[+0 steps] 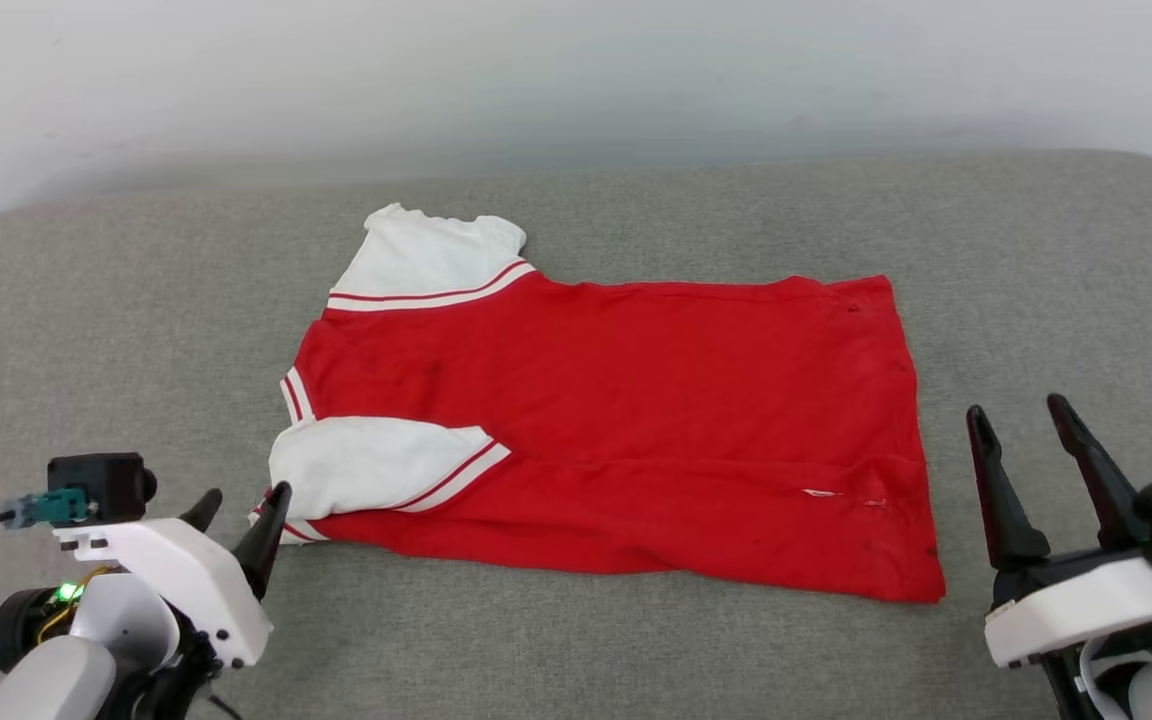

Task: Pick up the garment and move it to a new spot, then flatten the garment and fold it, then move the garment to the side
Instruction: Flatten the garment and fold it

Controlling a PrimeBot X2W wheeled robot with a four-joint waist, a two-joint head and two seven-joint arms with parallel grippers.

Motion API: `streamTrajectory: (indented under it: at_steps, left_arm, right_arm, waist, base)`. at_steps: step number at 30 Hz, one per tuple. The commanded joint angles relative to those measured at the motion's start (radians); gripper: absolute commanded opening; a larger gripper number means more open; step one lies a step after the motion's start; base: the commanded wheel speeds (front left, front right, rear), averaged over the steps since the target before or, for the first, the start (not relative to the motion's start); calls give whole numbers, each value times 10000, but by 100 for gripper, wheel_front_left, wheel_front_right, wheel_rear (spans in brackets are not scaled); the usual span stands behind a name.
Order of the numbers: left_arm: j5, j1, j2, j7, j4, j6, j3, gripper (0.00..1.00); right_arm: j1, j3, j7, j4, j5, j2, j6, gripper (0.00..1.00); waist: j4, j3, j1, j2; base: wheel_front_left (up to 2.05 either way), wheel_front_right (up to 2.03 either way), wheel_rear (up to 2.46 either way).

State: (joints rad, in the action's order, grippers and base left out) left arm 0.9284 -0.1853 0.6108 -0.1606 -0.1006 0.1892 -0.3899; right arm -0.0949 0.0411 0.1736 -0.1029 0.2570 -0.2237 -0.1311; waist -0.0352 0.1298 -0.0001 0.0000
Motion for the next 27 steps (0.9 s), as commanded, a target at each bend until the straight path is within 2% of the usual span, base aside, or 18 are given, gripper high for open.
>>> streamTrajectory:
  at_steps: [1,8,11,21,22,23,25,27]
  left_arm:
    - [-50,83,240,-352,142,68,-89,100]
    - [219,148,1342,-2561,768,340,-468,100]
    - [603,-84,1660,-3284,709,473,-275,100]
    - [956,-1019,1591,-4383,-101,142,-530,100]
    - [1184,-1001,1487,-5112,-503,-46,-922,49]
    - [1290,-961,1406,-5373,-598,-91,-1077,35]
    - [1513,-828,1230,-5725,-720,-185,-1264,0]
    - [1652,-773,1052,-5870,-757,-255,-1353,0]
  right_arm:
    - [208,-121,67,232,-168,158,7,100]
    - [1032,-364,-156,1325,-647,952,7,100]
    - [1082,-255,-173,1739,-746,1200,7,100]
    - [631,-71,-108,1600,-654,1369,6,100]
    - [538,-24,-81,1525,-595,1336,7,100]
    - [518,-17,-87,1520,-556,1308,7,100]
    - [442,-9,-139,1523,-488,1250,7,100]
    - [411,-59,-217,1556,-380,1179,6,100]
  waist:
    - [-78,-61,1,0]
    - [-527,137,1,0]
    - [-964,697,1,0]
    - [-1329,1725,1,0]
    - [-1356,1825,1,0]
    - [-1360,1839,1,0]
    - [-1362,1853,1,0]
    - [-1342,1833,1,0]
  base:
    - [0,0,0]
    - [0,0,0]
    - [0,0,0]
    - [0,0,0]
    - [0,0,0]
    - [0,0,0]
    - [0,0,0]
    - [0,0,0]
